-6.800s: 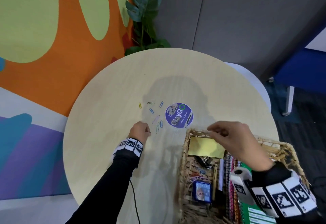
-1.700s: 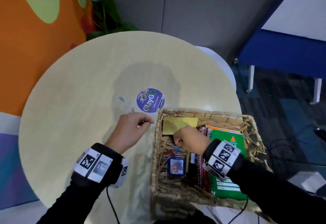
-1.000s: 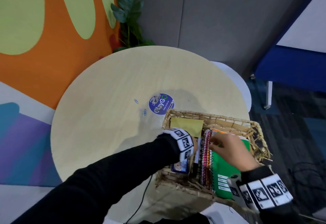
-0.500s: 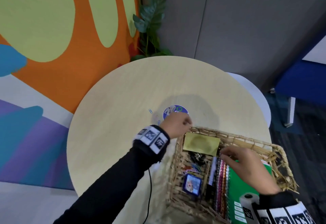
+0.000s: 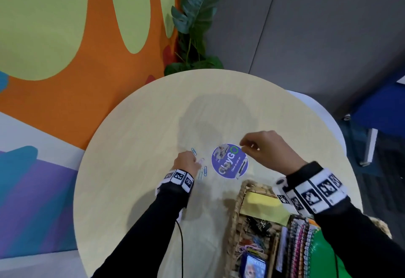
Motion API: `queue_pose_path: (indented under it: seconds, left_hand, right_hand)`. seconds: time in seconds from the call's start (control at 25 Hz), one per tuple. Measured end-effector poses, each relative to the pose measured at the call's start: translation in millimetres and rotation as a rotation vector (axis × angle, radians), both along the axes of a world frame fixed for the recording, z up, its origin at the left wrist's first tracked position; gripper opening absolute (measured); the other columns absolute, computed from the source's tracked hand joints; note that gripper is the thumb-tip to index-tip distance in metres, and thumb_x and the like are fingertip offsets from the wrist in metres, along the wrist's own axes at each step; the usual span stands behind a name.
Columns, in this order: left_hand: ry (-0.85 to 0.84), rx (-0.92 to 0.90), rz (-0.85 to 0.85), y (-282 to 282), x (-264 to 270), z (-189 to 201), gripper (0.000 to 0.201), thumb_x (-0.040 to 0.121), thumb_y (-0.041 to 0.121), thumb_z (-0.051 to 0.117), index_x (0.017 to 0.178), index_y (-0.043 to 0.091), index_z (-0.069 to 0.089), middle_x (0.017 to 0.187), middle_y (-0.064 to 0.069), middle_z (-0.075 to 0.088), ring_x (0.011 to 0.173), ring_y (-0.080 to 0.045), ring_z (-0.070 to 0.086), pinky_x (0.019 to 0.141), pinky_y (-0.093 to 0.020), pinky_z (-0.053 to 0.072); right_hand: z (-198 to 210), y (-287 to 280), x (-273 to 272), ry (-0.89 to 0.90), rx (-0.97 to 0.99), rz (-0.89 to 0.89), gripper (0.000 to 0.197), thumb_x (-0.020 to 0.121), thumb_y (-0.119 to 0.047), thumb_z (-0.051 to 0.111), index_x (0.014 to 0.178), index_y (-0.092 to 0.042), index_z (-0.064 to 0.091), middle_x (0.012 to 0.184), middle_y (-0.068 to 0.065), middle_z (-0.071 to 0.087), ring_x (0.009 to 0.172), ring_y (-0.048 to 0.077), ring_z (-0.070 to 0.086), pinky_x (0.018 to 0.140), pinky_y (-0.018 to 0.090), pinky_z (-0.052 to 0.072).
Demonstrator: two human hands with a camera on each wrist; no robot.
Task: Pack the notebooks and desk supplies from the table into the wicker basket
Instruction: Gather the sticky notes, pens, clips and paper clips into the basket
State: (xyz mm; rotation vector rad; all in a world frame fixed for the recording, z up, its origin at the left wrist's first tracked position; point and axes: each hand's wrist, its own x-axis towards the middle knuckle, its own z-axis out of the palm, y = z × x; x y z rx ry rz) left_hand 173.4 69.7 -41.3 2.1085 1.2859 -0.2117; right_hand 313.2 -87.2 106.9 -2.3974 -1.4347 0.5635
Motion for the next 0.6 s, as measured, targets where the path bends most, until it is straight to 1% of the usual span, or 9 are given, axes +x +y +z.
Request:
queue_pose_path:
  seconds: [0.12, 0.24, 0.32, 0.36, 0.4, 0.48, 0.52, 0.56, 0.6]
  left_hand:
    - [0.092, 0.012, -0.011, 5.6, 5.4, -7.2, 0.041, 0.093, 0.034, 0.054, 0.101, -0.004, 0.068, 0.107, -0.020, 0.071, 0.101, -0.038, 0.066, 0.081, -0.035, 0.053]
    - [0.117, 0.056, -0.052, 3.8, 3.0, -6.6, 0.041, 0.098, 0.033, 0.047, 0.105, -0.001, 0.067, 0.110, -0.017, 0.071, 0.103, -0.035, 0.066, 0.085, -0.034, 0.052]
    - [0.079, 0.066, -0.035, -2.4, -8.7, -1.2, 0.041, 0.099, 0.032, 0.042, 0.102, 0.000, 0.068, 0.108, -0.016, 0.071, 0.103, -0.034, 0.066, 0.085, -0.033, 0.051]
    - [0.049, 0.062, -0.019, -5.4, -18.4, 0.2, 0.038, 0.098, 0.030, 0.044, 0.099, 0.002, 0.069, 0.105, -0.015, 0.071, 0.100, -0.032, 0.066, 0.083, -0.032, 0.050]
    - [0.002, 0.053, 0.008, -8.9, -29.6, 1.9, 0.030, 0.096, 0.026, 0.048, 0.096, 0.005, 0.069, 0.102, -0.013, 0.072, 0.096, -0.030, 0.066, 0.080, -0.031, 0.050]
    - [-0.091, 0.012, 0.082, -16.9, -54.5, 6.3, 0.018, 0.092, 0.024, 0.056, 0.091, 0.011, 0.069, 0.093, -0.006, 0.072, 0.085, -0.022, 0.066, 0.073, -0.028, 0.050]
    - [-0.117, -0.010, 0.112, -20.2, -66.9, 8.1, 0.016, 0.092, 0.025, 0.059, 0.090, 0.013, 0.069, 0.089, -0.002, 0.071, 0.080, -0.017, 0.065, 0.070, -0.025, 0.050]
    - [-0.135, -0.031, 0.135, -23.1, -79.2, 8.4, 0.015, 0.092, 0.027, 0.060, 0.088, 0.015, 0.068, 0.087, 0.001, 0.069, 0.078, -0.014, 0.063, 0.068, -0.022, 0.049]
    - [-0.154, -0.043, 0.153, -25.4, -90.5, 8.4, 0.015, 0.091, 0.029, 0.060, 0.086, 0.017, 0.067, 0.085, 0.003, 0.068, 0.077, -0.012, 0.063, 0.067, -0.019, 0.048]
  right_hand:
    - [-12.8, 49.5, 2.4, -0.012, -0.072, 0.088, 0.016, 0.087, -0.016, 0.058, 0.095, -0.012, 0.071, 0.093, 0.006, 0.074, 0.085, 0.024, 0.065, 0.071, 0.026, 0.043]
    - [-49.0, 104.1, -4.0, 0.042, -0.179, 0.091, 0.018, 0.086, -0.012, 0.055, 0.092, -0.008, 0.071, 0.097, 0.011, 0.073, 0.092, 0.028, 0.065, 0.074, 0.028, 0.045]
    - [-73.8, 136.3, -13.5, 0.059, -0.256, 0.076, 0.017, 0.084, -0.011, 0.057, 0.093, -0.003, 0.070, 0.098, 0.015, 0.072, 0.092, 0.031, 0.066, 0.074, 0.029, 0.048]
    - [-84.3, 150.1, -19.1, 0.065, -0.314, 0.063, 0.017, 0.084, -0.011, 0.059, 0.093, 0.000, 0.069, 0.095, 0.016, 0.071, 0.088, 0.031, 0.066, 0.074, 0.031, 0.050]
    - [-95.4, 161.1, -24.0, 0.064, -0.373, 0.050, 0.014, 0.084, -0.010, 0.062, 0.088, 0.002, 0.068, 0.086, 0.015, 0.069, 0.079, 0.030, 0.065, 0.071, 0.032, 0.051]
    - [-125.9, 179.3, -25.7, 0.040, -0.448, 0.051, 0.017, 0.079, -0.010, 0.069, 0.068, -0.001, 0.059, 0.065, 0.008, 0.057, 0.057, 0.025, 0.055, 0.065, 0.029, 0.049]
    - [-142.4, 188.5, -26.6, 0.024, -0.499, 0.060, 0.017, 0.075, -0.011, 0.071, 0.069, -0.004, 0.057, 0.065, 0.006, 0.056, 0.056, 0.024, 0.055, 0.067, 0.030, 0.052]
    - [-157.6, 194.4, -27.6, 0.000, -0.532, 0.051, 0.017, 0.072, -0.013, 0.072, 0.079, -0.005, 0.059, 0.073, 0.007, 0.060, 0.064, 0.027, 0.061, 0.073, 0.035, 0.055]
    - [-166.2, 196.0, -29.7, -0.048, -0.548, 0.033, 0.025, 0.072, -0.014, 0.069, 0.093, -0.004, 0.061, 0.085, 0.009, 0.064, 0.076, 0.030, 0.064, 0.080, 0.040, 0.056]
